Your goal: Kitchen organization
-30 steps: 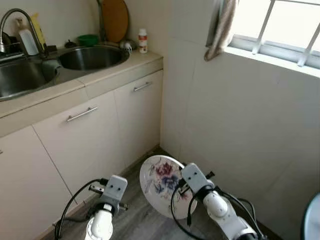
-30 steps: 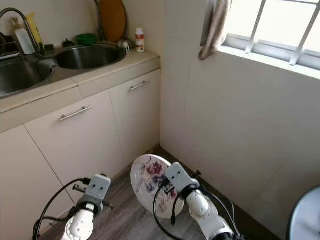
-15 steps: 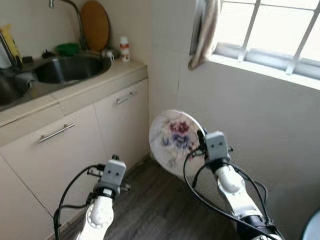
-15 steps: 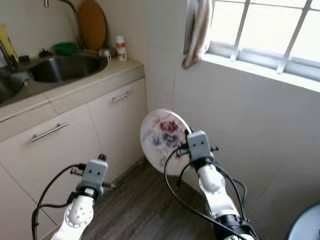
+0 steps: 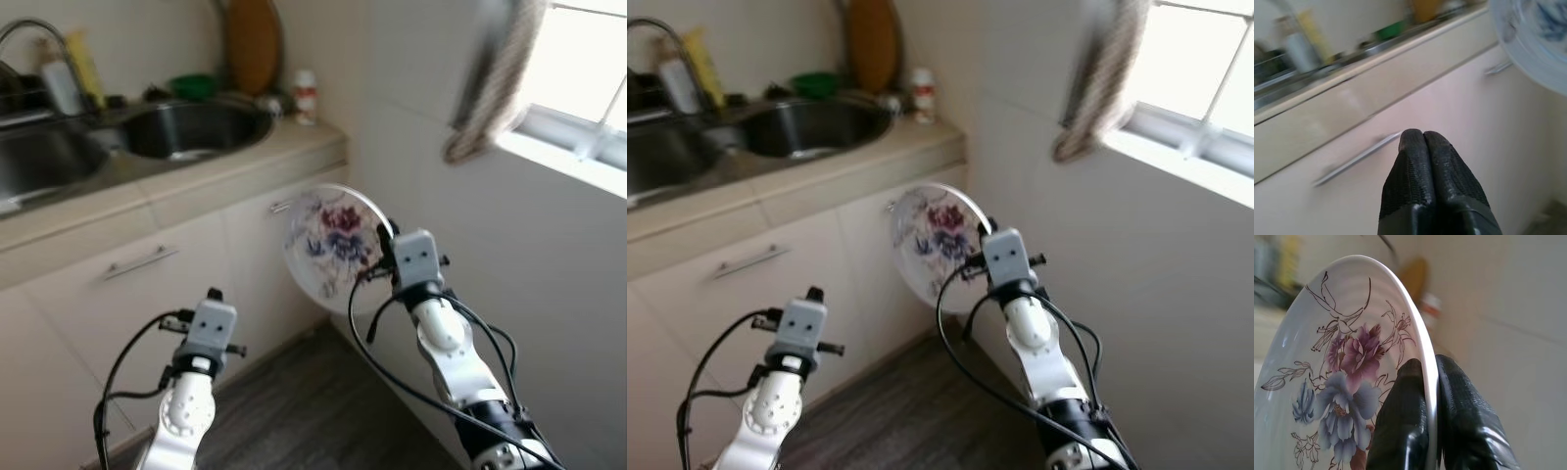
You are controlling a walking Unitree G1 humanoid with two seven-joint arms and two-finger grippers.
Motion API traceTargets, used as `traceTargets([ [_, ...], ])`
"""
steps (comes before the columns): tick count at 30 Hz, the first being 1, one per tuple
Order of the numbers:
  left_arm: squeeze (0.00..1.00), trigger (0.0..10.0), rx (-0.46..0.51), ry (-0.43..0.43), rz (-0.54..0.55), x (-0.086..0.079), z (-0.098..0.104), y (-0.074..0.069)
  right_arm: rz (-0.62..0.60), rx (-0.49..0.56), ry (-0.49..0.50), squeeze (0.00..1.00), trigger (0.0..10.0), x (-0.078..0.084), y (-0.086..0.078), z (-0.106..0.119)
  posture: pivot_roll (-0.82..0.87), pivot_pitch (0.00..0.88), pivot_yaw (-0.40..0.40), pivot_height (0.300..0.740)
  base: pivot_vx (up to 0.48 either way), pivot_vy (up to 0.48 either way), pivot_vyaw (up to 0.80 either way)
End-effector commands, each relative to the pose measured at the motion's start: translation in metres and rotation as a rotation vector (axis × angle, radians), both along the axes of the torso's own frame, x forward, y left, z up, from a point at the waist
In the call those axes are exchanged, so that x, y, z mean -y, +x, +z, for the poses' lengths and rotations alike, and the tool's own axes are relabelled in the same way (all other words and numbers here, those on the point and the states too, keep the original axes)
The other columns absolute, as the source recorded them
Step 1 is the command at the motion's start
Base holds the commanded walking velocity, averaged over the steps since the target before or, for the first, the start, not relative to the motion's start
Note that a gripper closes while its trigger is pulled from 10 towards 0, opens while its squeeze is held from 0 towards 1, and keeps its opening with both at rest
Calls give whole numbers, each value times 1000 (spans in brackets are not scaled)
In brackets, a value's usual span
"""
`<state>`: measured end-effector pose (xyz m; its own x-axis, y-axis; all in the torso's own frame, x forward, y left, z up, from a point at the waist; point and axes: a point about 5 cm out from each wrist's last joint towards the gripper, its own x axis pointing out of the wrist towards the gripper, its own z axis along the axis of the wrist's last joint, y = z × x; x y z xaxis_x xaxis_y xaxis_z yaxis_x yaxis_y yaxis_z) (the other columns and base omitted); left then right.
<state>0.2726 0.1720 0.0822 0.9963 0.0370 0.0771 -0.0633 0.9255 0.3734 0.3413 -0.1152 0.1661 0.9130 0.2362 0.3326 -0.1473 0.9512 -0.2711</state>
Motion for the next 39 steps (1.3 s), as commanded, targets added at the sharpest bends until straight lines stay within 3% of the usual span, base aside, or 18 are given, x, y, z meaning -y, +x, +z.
traceTargets([
  [1, 0, 10000, 8, 9, 17, -5, 4, 1, 56, 96, 37, 0, 10000, -16, 1, 29, -33, 0, -33, 740, 382, 0, 800],
  [16, 0, 10000, 28, 16, 24, -6, 11, 2, 55, 183, 116, 0, 10000, -18, 0, 67, -23, 0, -38, 740, 382, 0, 107],
  [18, 0, 10000, 54, 14, 30, -6, 17, 3, 64, 219, 155, 0, 10000, -20, 0, 86, -22, 0, -40, 740, 379, 0, 259],
  [26, 0, 10000, 155, 18, 36, -5, 42, 8, 85, 304, 251, 0, 10000, -19, -2, 121, -18, 0, -44, 740, 370, 0, 665],
  [30, 0, 10000, 202, 27, 47, -6, 54, 9, 100, 301, 252, 0, 10000, -24, -2, 123, -18, 0, -46, 740, 355, 0, 0],
  [34, 0, 10000, 320, 48, 86, -10, 81, 8, 130, 280, 215, 0, 10000, -33, -2, 118, -11, 0, -48, 740, 356, 0, 164],
  [39, 0, 10000, 331, 54, 106, -14, 84, 7, 136, 260, 199, 0, 10000, -36, -2, 113, -14, 0, -46, 740, 355, 0, 771],
])
